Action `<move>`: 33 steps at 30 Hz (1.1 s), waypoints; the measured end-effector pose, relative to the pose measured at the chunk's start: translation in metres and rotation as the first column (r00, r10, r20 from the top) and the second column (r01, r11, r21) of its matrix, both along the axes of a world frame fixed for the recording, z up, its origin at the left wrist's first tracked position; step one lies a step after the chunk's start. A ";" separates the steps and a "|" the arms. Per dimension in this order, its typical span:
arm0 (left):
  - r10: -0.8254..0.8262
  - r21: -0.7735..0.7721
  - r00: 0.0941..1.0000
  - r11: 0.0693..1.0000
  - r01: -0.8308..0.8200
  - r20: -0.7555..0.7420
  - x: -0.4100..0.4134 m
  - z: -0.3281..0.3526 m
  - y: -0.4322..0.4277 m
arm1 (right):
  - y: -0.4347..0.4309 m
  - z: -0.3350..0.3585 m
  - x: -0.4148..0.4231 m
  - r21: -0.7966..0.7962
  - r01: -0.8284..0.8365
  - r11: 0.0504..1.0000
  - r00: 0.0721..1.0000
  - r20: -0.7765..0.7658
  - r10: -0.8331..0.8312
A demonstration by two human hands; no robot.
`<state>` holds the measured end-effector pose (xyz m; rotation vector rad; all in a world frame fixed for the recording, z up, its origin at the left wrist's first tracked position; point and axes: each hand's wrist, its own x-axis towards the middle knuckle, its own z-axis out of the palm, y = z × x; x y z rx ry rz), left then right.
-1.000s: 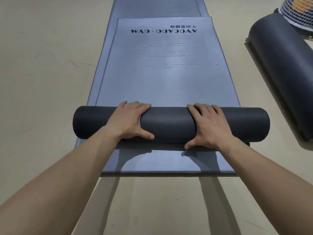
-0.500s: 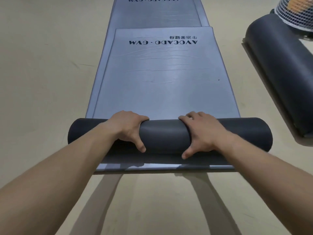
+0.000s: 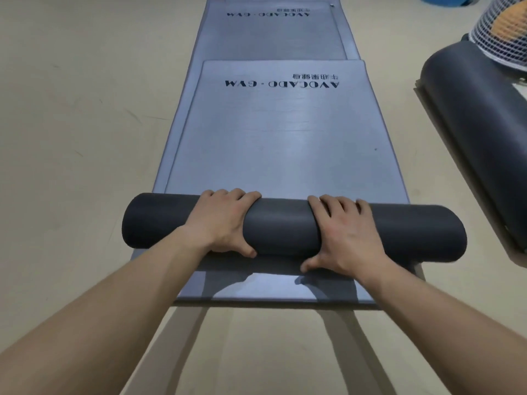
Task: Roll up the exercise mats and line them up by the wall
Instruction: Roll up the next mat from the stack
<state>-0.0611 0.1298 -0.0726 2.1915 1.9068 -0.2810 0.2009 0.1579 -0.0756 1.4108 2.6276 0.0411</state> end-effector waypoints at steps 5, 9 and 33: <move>0.052 0.166 0.993 0.986 -0.035 -0.103 0.009 -0.012 -0.010 | 0.040 0.018 -0.016 -0.144 -0.006 0.990 1.000 0.011 0.007; 0.062 0.091 0.997 0.994 -0.057 -0.052 0.010 0.012 0.007 | 0.058 0.043 -0.023 -0.328 0.035 0.944 0.999 0.039 -0.023; -0.026 0.068 0.998 0.997 0.029 -0.048 -0.009 -0.010 0.012 | 0.034 -0.006 0.006 -0.010 -0.071 0.997 0.997 0.013 0.071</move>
